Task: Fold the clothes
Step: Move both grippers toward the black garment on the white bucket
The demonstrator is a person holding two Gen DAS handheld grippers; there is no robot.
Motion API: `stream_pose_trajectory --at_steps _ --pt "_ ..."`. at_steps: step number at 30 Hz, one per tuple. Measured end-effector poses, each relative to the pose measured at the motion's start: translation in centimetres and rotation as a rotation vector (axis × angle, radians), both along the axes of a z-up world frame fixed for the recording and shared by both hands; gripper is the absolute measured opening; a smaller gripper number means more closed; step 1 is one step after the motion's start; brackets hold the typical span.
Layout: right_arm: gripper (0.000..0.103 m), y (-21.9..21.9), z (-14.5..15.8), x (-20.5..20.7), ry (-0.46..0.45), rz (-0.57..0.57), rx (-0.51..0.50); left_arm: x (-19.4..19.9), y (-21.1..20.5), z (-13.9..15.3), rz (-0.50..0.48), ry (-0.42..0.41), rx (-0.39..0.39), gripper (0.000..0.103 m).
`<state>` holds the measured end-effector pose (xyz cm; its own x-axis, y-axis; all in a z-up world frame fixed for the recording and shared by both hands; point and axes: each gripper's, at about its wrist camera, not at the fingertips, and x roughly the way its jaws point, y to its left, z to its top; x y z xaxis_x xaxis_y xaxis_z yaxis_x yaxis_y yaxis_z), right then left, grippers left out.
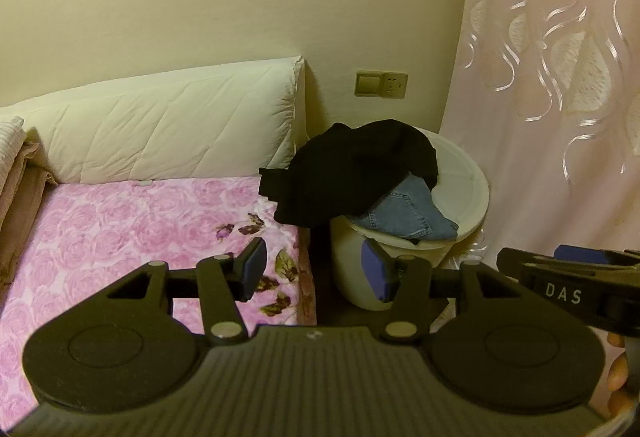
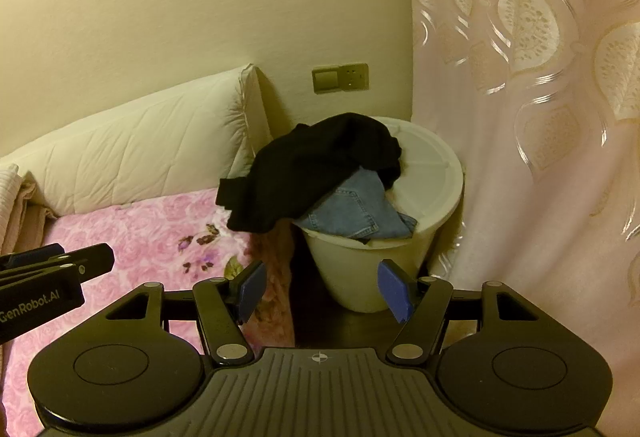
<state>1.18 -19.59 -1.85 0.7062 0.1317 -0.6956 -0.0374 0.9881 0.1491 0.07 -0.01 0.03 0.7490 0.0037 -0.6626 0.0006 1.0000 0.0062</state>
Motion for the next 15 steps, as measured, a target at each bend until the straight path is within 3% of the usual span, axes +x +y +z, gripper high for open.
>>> stream_pose_trajectory --at_steps 15 --pt "0.065 1.2 -0.3 0.3 0.014 -0.004 -0.016 0.6 -0.4 -0.7 -0.007 0.025 0.002 0.049"
